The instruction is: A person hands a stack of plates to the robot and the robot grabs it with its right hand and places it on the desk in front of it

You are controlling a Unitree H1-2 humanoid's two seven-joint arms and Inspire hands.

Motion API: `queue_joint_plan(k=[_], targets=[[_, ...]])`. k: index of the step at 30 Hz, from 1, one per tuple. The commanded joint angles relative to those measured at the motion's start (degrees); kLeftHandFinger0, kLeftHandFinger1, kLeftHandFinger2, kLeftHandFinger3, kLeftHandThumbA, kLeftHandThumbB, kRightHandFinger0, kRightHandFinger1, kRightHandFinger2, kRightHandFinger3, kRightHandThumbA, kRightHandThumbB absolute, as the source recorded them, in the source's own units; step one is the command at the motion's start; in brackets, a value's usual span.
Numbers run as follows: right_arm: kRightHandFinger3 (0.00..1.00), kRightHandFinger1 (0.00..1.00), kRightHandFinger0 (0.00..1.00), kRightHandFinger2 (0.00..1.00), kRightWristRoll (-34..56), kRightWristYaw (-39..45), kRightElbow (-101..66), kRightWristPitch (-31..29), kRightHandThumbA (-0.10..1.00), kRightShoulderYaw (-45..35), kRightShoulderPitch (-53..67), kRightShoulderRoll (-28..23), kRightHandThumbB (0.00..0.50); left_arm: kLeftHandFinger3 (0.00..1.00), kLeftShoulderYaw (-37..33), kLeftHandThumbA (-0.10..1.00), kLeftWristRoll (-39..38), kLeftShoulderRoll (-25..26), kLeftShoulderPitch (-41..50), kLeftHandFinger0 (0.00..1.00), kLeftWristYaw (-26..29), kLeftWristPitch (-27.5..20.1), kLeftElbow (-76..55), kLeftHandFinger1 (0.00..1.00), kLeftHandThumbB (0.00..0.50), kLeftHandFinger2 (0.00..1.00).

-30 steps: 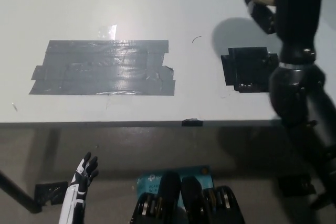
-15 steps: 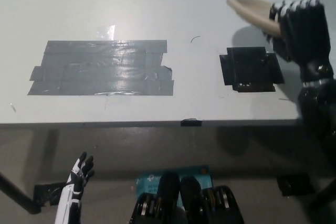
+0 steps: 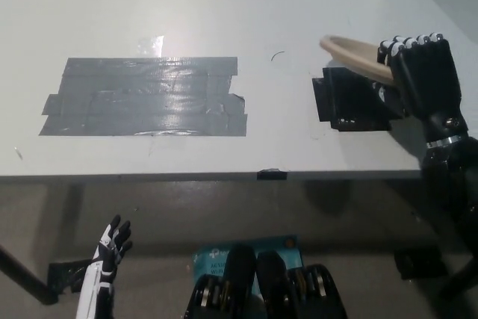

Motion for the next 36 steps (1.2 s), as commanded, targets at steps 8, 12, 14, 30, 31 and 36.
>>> queue_joint_plan(k=[8, 12, 14, 30, 31, 36], targets=[[1.00, 1.00, 1.00, 1.00, 33.63, 53.48, -29.66, 13.95, 0.86, -0.42, 0.05, -6.61, 0.479, 1.00, 0.10, 1.00, -0.19, 0.21, -1.09, 1.00, 0.46, -1.00, -1.45, 1.00, 0.159, 1.00], [1.00, 1.00, 1.00, 1.00, 45.99, 61.41, -39.45, 18.97, 1.00, -0.38, -2.53, -9.70, 0.500, 1.00, 0.35, 1.00, 0.16, 0.24, -1.96, 1.00, 0.85, -0.90, -1.25, 1.00, 0.136, 1.00], [1.00, 1.00, 1.00, 1.00, 53.27, 65.35, -44.33, 22.19, 1.00, -0.29, -4.09, -11.27, 0.500, 1.00, 0.42, 1.00, 0.40, 0.30, -2.26, 1.00, 1.02, -1.38, -0.92, 1.00, 0.123, 1.00], [1.00, 1.00, 1.00, 1.00, 99.29, 72.18, -51.94, 35.33, 1.00, -10.47, -8.61, -10.53, 0.500, 1.00, 0.51, 1.00, -0.21, 0.18, -3.15, 1.00, 0.78, -0.04, -1.43, 1.00, 0.128, 1.00], [1.00, 1.00, 1.00, 1.00, 104.64, 72.59, -51.28, 35.33, 1.00, -11.30, -9.70, -10.66, 0.500, 1.00, 0.50, 1.00, -0.06, 0.09, -3.11, 1.00, 0.88, 0.12, -1.63, 1.00, 0.132, 1.00], [1.00, 1.00, 1.00, 1.00, 116.25, 68.79, -52.58, 35.33, 1.00, -16.08, -9.88, -8.82, 0.500, 1.00, 0.46, 1.00, -0.21, 0.18, -3.33, 1.00, 0.76, -0.56, -1.00, 1.00, 0.142, 1.00]])
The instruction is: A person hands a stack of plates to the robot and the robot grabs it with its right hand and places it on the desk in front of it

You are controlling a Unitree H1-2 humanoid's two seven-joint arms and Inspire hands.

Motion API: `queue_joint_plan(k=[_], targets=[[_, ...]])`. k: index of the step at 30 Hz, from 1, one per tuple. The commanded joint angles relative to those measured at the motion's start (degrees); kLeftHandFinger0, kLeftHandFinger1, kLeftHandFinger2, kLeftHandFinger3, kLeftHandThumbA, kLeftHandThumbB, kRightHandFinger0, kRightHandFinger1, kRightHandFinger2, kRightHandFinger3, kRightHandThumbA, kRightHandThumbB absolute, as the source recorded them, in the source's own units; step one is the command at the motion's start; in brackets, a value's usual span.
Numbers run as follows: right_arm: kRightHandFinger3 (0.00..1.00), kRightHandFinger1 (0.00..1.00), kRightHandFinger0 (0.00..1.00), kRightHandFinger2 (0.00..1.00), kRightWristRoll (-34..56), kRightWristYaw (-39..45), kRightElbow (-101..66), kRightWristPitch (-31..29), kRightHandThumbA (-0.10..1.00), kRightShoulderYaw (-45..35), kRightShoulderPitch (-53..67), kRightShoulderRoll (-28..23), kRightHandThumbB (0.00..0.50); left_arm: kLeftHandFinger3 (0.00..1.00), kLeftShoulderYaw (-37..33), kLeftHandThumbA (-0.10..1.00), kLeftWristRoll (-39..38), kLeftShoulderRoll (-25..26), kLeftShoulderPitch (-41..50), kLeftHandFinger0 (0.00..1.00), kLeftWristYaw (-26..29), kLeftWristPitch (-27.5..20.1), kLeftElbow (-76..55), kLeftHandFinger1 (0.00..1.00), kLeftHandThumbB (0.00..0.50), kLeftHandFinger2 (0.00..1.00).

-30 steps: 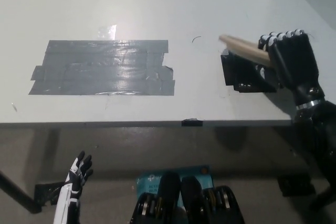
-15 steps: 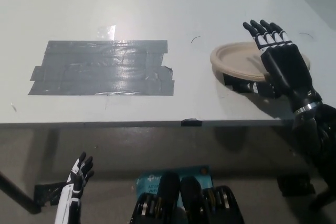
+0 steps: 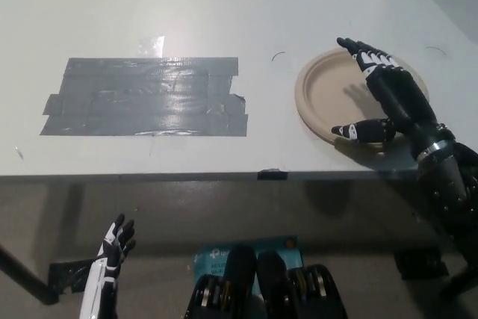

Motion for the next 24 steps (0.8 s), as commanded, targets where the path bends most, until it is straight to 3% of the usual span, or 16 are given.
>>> queue_joint_plan(k=[1, 6, 10, 12, 17, 19, 24], targets=[[1.00, 1.00, 1.00, 1.00, 84.72, 32.11, -30.48, 24.61, 1.00, -16.11, -15.14, -7.06, 0.500, 1.00, 0.46, 1.00, -0.52, 0.19, -1.81, 1.00, 0.79, -1.44, -3.31, 1.00, 0.143, 1.00], [1.00, 1.00, 1.00, 1.00, 86.74, 27.62, -33.89, 24.24, 1.00, -19.76, -14.70, -7.13, 0.500, 1.00, 0.38, 1.00, -0.19, 0.42, -1.98, 1.00, 0.72, -1.53, -3.40, 1.00, 0.146, 1.00], [1.00, 1.00, 1.00, 1.00, 84.78, 21.85, -38.57, 19.92, 1.00, -20.33, -14.48, -9.58, 0.500, 1.00, 0.47, 1.00, -0.03, 0.43, -2.38, 1.00, 0.86, -1.24, -3.51, 1.00, 0.152, 1.00], [1.00, 1.00, 1.00, 1.00, 78.07, 16.82, -44.90, 14.53, 1.00, -20.25, -13.75, -13.20, 0.500, 1.00, 0.46, 1.00, -0.06, 0.39, -3.96, 1.00, 0.91, -0.86, -3.14, 1.00, 0.159, 1.00], [1.00, 1.00, 1.00, 1.00, 72.33, 7.59, -54.68, 9.52, 1.00, -22.34, -13.99, -18.25, 0.500, 1.00, 0.19, 1.00, -0.06, -0.04, -9.57, 1.00, 1.02, 0.41, -1.85, 1.00, 0.141, 1.00], [1.00, 1.00, 1.00, 1.00, 72.27, 5.70, -56.86, 8.82, 1.00, -22.51, -13.12, -19.06, 0.500, 1.00, -0.04, 1.00, 0.07, 0.07, -9.81, 1.00, 0.76, 0.11, -1.79, 1.00, 0.143, 1.00], [1.00, 1.00, 1.00, 1.00, 61.51, 2.18, -65.32, 6.61, 1.00, -21.10, -7.06, -19.27, 0.500, 1.00, -0.60, 1.00, -0.09, 0.21, -9.23, 1.00, -0.12, 0.58, -2.80, 1.00, 0.172, 1.00]])
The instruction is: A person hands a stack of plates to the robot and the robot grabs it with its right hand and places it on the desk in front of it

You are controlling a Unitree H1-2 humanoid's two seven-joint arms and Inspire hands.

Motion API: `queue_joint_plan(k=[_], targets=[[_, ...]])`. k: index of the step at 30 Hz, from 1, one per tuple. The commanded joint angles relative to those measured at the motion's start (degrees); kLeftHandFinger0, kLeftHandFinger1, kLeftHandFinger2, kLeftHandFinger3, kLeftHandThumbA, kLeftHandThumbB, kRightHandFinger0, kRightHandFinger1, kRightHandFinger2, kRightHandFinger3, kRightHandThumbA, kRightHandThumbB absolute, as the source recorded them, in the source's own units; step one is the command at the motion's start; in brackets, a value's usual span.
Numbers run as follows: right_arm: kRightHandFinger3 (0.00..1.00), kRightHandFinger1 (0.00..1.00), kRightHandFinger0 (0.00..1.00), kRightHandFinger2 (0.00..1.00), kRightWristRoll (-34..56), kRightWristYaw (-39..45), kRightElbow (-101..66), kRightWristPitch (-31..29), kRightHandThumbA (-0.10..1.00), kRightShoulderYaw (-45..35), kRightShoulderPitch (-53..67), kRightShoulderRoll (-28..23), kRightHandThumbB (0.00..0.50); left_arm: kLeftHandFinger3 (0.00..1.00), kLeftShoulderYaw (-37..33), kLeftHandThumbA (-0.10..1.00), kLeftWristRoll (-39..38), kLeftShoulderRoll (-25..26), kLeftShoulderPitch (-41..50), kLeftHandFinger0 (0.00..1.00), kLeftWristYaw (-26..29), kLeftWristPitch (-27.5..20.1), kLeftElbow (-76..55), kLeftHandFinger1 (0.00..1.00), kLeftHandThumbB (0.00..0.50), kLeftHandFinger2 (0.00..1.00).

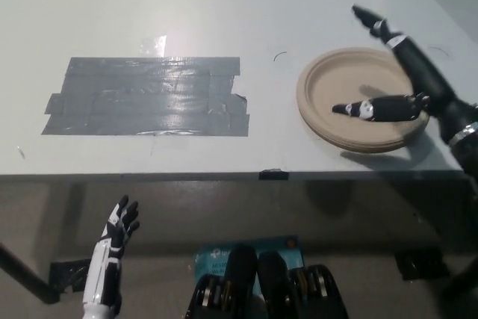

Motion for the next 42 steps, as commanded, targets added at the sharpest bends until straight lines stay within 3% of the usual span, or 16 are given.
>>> queue_joint_plan(k=[1, 3, 4, 5, 7, 10, 14, 15, 18, 21, 24, 31, 42], targets=[[1.00, 1.00, 1.00, 1.00, 34.91, -3.80, -50.57, -1.62, 1.00, -13.05, -3.61, -14.97, 0.500, 1.00, -0.58, 1.00, -0.39, 0.24, -5.15, 1.00, -0.25, 0.05, -3.19, 1.00, 0.173, 1.00], [1.00, 1.00, 1.00, 1.00, 32.41, -3.12, -50.66, -5.15, 1.00, -11.98, 0.04, -14.04, 0.500, 1.00, -0.60, 1.00, -0.64, 0.32, -5.35, 1.00, -0.43, -0.20, -2.97, 1.00, 0.175, 1.00], [1.00, 1.00, 1.00, 1.00, 27.40, -2.73, -50.66, -8.92, 1.00, -11.33, 3.07, -10.67, 0.465, 1.00, -0.64, 1.00, -0.75, 0.36, -5.70, 1.00, -0.52, -0.34, -2.75, 1.00, 0.184, 1.00], [1.00, 1.00, 1.00, 1.00, 26.22, -2.70, -50.66, -9.77, 1.00, -11.25, 3.68, -9.84, 0.464, 1.00, -0.65, 1.00, -0.76, 0.36, -5.89, 1.00, -0.53, -0.34, -2.68, 1.00, 0.184, 1.00], [1.00, 1.00, 1.00, 1.00, 22.57, -2.26, -50.66, -13.15, 1.00, -9.78, 8.77, -7.57, 0.496, 1.00, -0.76, 1.00, -0.98, 0.51, -6.12, 1.00, -0.79, -1.36, -2.19, 1.00, 0.191, 1.00], [1.00, 1.00, 1.00, 1.00, 29.49, -1.93, -50.66, -16.61, 1.00, -4.45, 20.76, -8.15, 0.500, 1.00, -0.83, 1.00, -0.77, 0.72, -6.20, 1.00, -0.86, -1.74, -1.88, 1.00, 0.207, 1.00], [1.00, 1.00, 1.00, 1.00, 34.78, 0.88, -50.66, -14.77, 0.93, -2.76, 27.32, -6.72, 0.494, 1.00, -0.92, 1.00, -1.23, 0.74, -5.92, 1.00, -1.19, -1.50, -1.82, 1.00, 0.214, 1.00], [1.00, 1.00, 1.00, 1.00, 32.09, 0.54, -50.63, -12.76, 1.00, -3.45, 31.64, -6.12, 0.500, 1.00, -0.97, 1.00, -1.16, 0.76, -5.80, 1.00, -1.22, -1.58, -1.80, 1.00, 0.211, 1.00], [1.00, 1.00, 1.00, 1.00, 27.62, 1.79, -45.72, -12.47, 1.00, -3.47, 38.63, -2.28, 0.500, 1.00, -1.00, 1.00, -1.07, 0.76, -5.34, 1.00, -1.19, -1.67, -1.73, 1.00, 0.211, 1.00], [1.00, 1.00, 1.00, 1.00, 28.96, 3.44, -38.25, -10.16, 1.00, -3.34, 39.64, 0.73, 0.500, 1.00, -1.13, 1.00, -1.27, 0.75, -4.40, 1.00, -1.27, -1.03, -2.34, 1.00, 0.217, 1.00], [1.00, 1.00, 1.00, 1.00, 29.46, 5.43, -24.59, -11.29, 1.00, -5.07, 39.01, 6.17, 0.461, 1.00, -1.47, 1.00, -1.18, 0.75, -3.01, 1.00, -1.40, -1.18, -2.66, 1.00, 0.210, 1.00], [1.00, 1.00, 1.00, 1.00, 26.67, 5.83, -10.87, -12.23, 1.00, -7.99, 40.28, 14.78, 0.367, 1.00, -2.12, 1.00, -1.16, 0.83, 0.52, 1.00, -1.67, -1.14, -3.30, 1.00, 0.217, 1.00], [1.00, 1.00, 1.00, 1.00, 22.01, 7.13, -5.13, -12.64, 1.00, -10.32, 40.21, 17.45, 0.341, 1.00, -2.19, 1.00, 0.01, 1.27, 2.24, 1.00, -1.27, -0.89, -2.69, 1.00, 0.203, 1.00]])
